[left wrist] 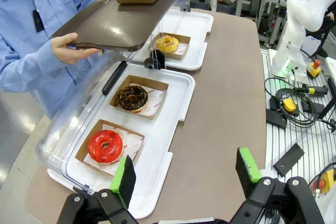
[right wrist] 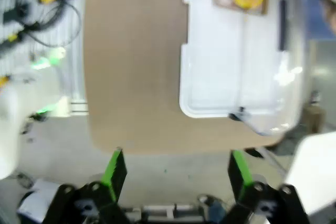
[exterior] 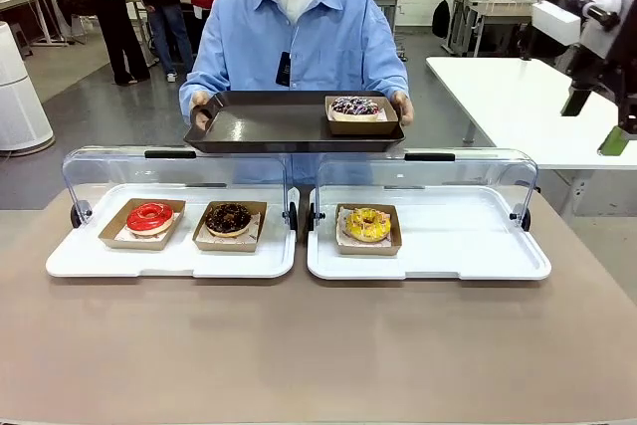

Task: Provide the desired donut to the person.
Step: Place the picked Paper togo box onto the Handle tray extended by the person.

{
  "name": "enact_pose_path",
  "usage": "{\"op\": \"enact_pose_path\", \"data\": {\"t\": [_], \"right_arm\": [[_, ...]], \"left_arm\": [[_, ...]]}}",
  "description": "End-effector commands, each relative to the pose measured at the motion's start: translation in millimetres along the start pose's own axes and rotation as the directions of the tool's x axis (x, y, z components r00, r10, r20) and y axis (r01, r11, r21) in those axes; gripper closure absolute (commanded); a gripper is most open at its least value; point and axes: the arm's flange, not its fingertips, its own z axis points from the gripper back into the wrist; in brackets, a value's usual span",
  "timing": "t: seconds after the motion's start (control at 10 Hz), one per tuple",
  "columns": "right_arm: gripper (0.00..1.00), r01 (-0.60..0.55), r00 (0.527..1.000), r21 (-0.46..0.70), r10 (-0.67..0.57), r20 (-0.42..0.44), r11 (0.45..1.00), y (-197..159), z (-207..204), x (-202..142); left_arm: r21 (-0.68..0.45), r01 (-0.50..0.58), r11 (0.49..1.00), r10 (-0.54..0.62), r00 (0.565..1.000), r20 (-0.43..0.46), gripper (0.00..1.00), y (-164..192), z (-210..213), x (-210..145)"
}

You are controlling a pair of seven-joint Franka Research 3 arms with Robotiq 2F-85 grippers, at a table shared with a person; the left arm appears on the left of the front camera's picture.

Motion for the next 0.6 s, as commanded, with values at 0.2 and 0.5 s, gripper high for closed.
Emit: {"op": "enact_pose_path", "data": {"t": [0.2,0.5], "right_arm": [[0.0,0.12,0.993,0.003,-0.12,-0.019,0.993,-48,-51,-36],[0.0,0.179,0.981,-0.031,-0.181,-0.077,0.983,-72,-81,-35]], "left_arm": [[0.004,0.006,1.0,-0.006,1.0,0.022,0.0,0,1,1],[0.004,0.006,1.0,-0.006,1.0,0.022,0.0,0,1,1]]}}
